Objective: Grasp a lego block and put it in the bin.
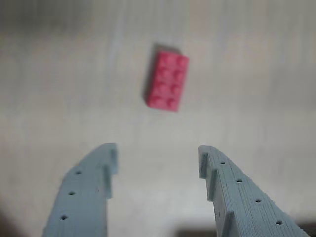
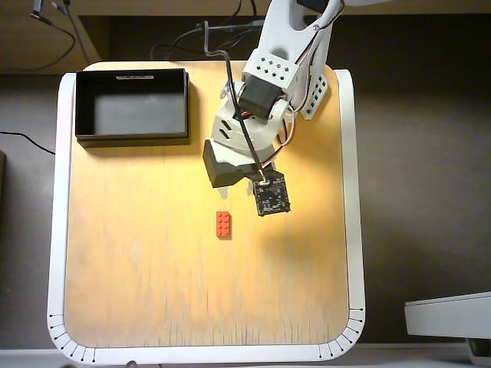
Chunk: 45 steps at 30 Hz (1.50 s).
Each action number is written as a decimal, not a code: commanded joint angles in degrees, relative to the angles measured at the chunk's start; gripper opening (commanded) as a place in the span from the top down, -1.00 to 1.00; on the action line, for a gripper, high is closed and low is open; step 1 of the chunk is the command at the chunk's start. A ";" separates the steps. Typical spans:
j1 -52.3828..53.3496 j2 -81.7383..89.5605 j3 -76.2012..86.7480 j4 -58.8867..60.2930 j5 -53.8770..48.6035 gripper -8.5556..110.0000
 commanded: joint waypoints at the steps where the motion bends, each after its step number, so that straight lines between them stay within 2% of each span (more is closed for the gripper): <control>1: 2.99 -5.98 -12.22 0.09 -0.44 0.48; 9: 3.52 -16.17 -17.23 -0.70 -6.94 0.43; 16: 4.57 -20.21 -17.23 -2.02 -7.12 0.43; 27: 5.19 -27.69 -17.23 -16.26 -6.24 0.43; 45: 4.13 -36.91 -17.23 -18.81 -10.02 0.43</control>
